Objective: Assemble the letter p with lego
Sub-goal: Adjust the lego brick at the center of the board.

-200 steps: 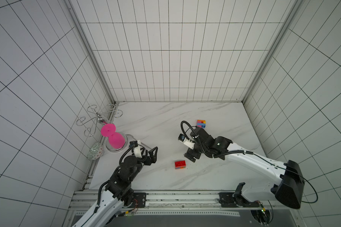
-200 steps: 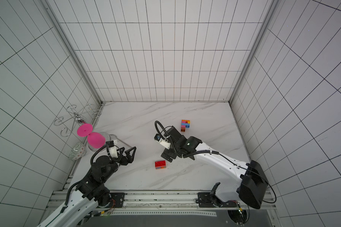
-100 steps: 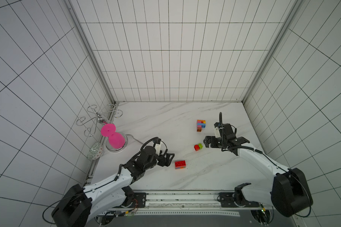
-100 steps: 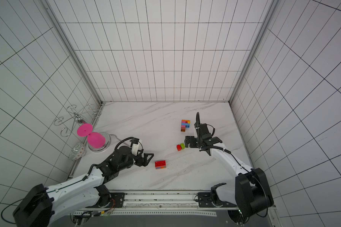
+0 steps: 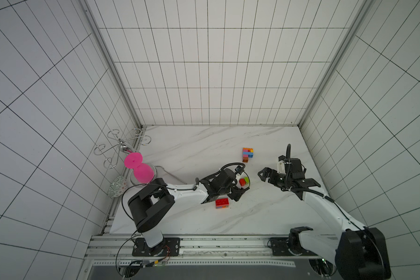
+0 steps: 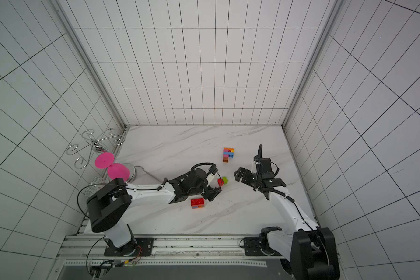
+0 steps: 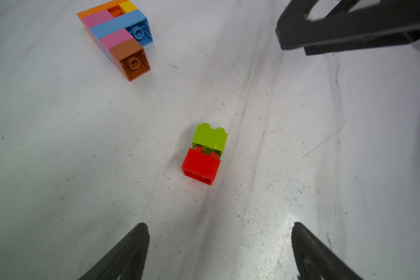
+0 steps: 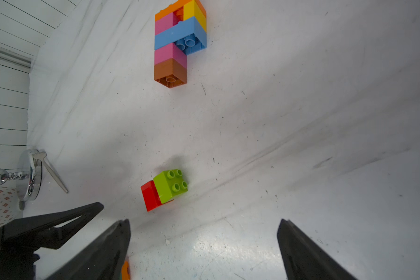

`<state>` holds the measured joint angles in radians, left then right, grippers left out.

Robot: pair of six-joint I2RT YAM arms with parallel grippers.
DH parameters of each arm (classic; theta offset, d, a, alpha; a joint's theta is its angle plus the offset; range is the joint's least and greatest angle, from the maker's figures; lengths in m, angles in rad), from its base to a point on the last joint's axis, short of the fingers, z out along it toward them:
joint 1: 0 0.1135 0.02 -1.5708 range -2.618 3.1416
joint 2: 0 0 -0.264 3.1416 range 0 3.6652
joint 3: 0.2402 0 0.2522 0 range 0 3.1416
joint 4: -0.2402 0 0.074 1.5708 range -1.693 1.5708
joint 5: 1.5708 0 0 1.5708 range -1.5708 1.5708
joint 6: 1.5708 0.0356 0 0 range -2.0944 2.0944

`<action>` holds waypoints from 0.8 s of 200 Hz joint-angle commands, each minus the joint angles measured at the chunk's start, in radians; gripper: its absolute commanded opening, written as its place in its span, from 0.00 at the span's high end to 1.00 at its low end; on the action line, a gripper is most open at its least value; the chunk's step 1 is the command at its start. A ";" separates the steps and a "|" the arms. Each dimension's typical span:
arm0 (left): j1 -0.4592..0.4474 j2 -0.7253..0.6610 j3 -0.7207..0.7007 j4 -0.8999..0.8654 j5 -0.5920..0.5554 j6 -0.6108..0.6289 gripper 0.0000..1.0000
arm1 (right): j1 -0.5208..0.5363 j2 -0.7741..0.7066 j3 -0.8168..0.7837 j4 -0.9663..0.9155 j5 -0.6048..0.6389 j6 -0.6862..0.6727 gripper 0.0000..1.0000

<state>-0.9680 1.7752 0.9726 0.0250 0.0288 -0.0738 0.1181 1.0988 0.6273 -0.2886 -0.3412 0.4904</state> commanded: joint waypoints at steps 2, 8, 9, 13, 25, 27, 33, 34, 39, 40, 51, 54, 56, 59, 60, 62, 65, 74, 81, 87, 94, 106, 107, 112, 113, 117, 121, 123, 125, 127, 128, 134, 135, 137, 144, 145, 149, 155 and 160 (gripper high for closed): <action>-0.003 0.087 0.098 -0.057 -0.026 0.135 0.17 | -0.028 -0.027 -0.017 -0.010 -0.049 0.005 0.01; -0.003 0.110 0.120 -0.071 -0.031 0.147 0.20 | -0.034 -0.030 -0.017 -0.010 -0.052 0.003 0.01; -0.003 0.115 0.123 -0.073 -0.032 0.149 0.20 | -0.035 -0.030 -0.017 -0.011 -0.053 0.002 0.01; -0.003 0.127 0.137 -0.078 -0.036 0.152 0.22 | -0.036 -0.032 -0.017 -0.012 -0.056 0.002 0.01; -0.003 0.160 0.167 -0.096 -0.042 0.166 0.29 | -0.042 -0.034 -0.014 -0.014 -0.062 -0.005 0.01; -0.003 0.166 0.171 -0.098 -0.044 0.169 0.30 | -0.042 -0.034 -0.014 -0.014 -0.062 -0.007 0.01; -0.003 0.178 0.183 -0.101 -0.048 0.176 0.34 | -0.043 -0.032 -0.012 -0.015 -0.064 -0.009 0.01; -0.003 0.180 0.183 -0.102 -0.048 0.176 0.34 | -0.044 -0.032 -0.012 -0.015 -0.064 -0.010 0.02; -0.003 0.189 0.191 -0.105 -0.053 0.180 0.36 | -0.043 -0.032 -0.011 -0.016 -0.065 -0.012 0.01; -0.003 0.190 0.194 -0.107 -0.053 0.180 0.36 | -0.043 -0.032 -0.010 -0.016 -0.065 -0.013 0.02; -0.003 0.206 0.209 -0.118 -0.058 0.189 0.39 | -0.045 -0.031 -0.008 -0.018 -0.071 -0.019 0.02; -0.002 0.210 0.211 -0.119 -0.059 0.193 0.40 | -0.046 -0.031 -0.007 -0.020 -0.071 -0.022 0.01; -0.003 0.212 0.212 -0.119 -0.059 0.194 0.41 | -0.047 -0.030 -0.007 -0.021 -0.072 -0.022 0.01; -0.003 0.215 0.214 -0.121 -0.060 0.195 0.42 | -0.047 -0.031 -0.008 -0.021 -0.072 -0.024 0.02; -0.002 0.215 0.214 -0.121 -0.060 0.196 0.43 | -0.047 -0.030 -0.008 -0.022 -0.072 -0.024 0.02; -0.001 0.218 0.216 -0.122 -0.059 0.197 0.43 | -0.046 -0.030 -0.008 -0.023 -0.071 -0.026 0.01; -0.001 0.220 0.217 -0.122 -0.059 0.198 0.45 | -0.047 -0.031 -0.009 -0.024 -0.072 -0.026 0.02; -0.001 0.224 0.218 -0.122 -0.059 0.199 0.48 | -0.049 -0.034 -0.012 -0.026 -0.071 -0.029 0.02; -0.002 0.227 0.219 -0.123 -0.057 0.199 0.50 | -0.050 -0.034 -0.015 -0.025 -0.071 -0.031 0.01; -0.002 0.229 0.221 -0.123 -0.055 0.198 0.51 | -0.051 -0.036 -0.018 -0.026 -0.070 -0.032 0.01; -0.003 0.230 0.220 -0.122 -0.050 0.199 0.52 | -0.051 -0.036 -0.022 -0.025 -0.072 -0.033 0.02; -0.003 0.232 0.222 -0.117 -0.042 0.197 0.53 | -0.051 -0.036 -0.024 -0.024 -0.076 -0.033 0.02; -0.003 0.232 0.222 -0.116 -0.043 0.197 0.53 | -0.051 -0.037 -0.024 -0.024 -0.076 -0.033 0.01; -0.003 0.233 0.224 -0.116 -0.041 0.197 0.54 | -0.053 -0.037 -0.024 -0.024 -0.077 -0.034 0.01; -0.003 0.233 0.224 -0.116 -0.041 0.197 0.55 | -0.052 -0.037 -0.024 -0.024 -0.078 -0.034 0.02; -0.003 0.235 0.227 -0.116 -0.039 0.197 0.55 | -0.053 -0.036 -0.026 -0.024 -0.081 -0.035 0.01; -0.003 0.238 0.227 -0.116 -0.039 0.199 0.55 | -0.053 -0.037 -0.026 -0.024 -0.083 -0.035 0.02; -0.003 0.238 0.229 -0.116 -0.039 0.200 0.56 | -0.053 -0.036 -0.026 -0.024 -0.082 -0.035 0.01; -0.003 0.239 0.230 -0.116 -0.039 0.199 0.56 | -0.053 -0.036 -0.027 -0.024 -0.082 -0.035 0.01; -0.004 0.240 0.231 -0.116 -0.040 0.198 0.56 | -0.053 -0.036 -0.027 -0.023 -0.082 -0.035 0.01; -0.003 0.240 0.231 -0.116 -0.040 0.199 0.56 | -0.053 -0.038 -0.028 -0.024 -0.082 -0.036 0.01; -0.002 0.243 0.234 -0.115 -0.041 0.201 0.56 | -0.053 -0.038 -0.028 -0.024 -0.082 -0.035 0.02; -0.003 0.244 0.235 -0.115 -0.041 0.200 0.56 | -0.053 -0.038 -0.029 -0.024 -0.082 -0.035 0.02; -0.003 0.246 0.236 -0.116 -0.040 0.200 0.56 | -0.053 -0.039 -0.029 -0.024 -0.084 -0.035 0.01; -0.003 0.249 0.241 -0.117 -0.042 0.201 0.55 | -0.052 -0.041 -0.030 -0.024 -0.086 -0.036 0.02; -0.003 0.249 0.241 -0.117 -0.041 0.202 0.55 | -0.052 -0.042 -0.029 -0.024 -0.086 -0.036 0.01; -0.003 0.252 0.244 -0.119 -0.042 0.201 0.54 | -0.053 -0.042 -0.030 -0.024 -0.087 -0.037 0.01; -0.003 0.256 0.250 -0.120 -0.045 0.203 0.51 | -0.053 -0.044 -0.031 -0.024 -0.087 -0.037 0.01; -0.003 0.259 0.255 -0.122 -0.048 0.204 0.48 | -0.053 -0.045 -0.031 -0.024 -0.087 -0.036 0.01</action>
<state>-0.9680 2.0014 1.1862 -0.0963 -0.0177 0.1097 0.0780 1.0737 0.6254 -0.2985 -0.4107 0.4652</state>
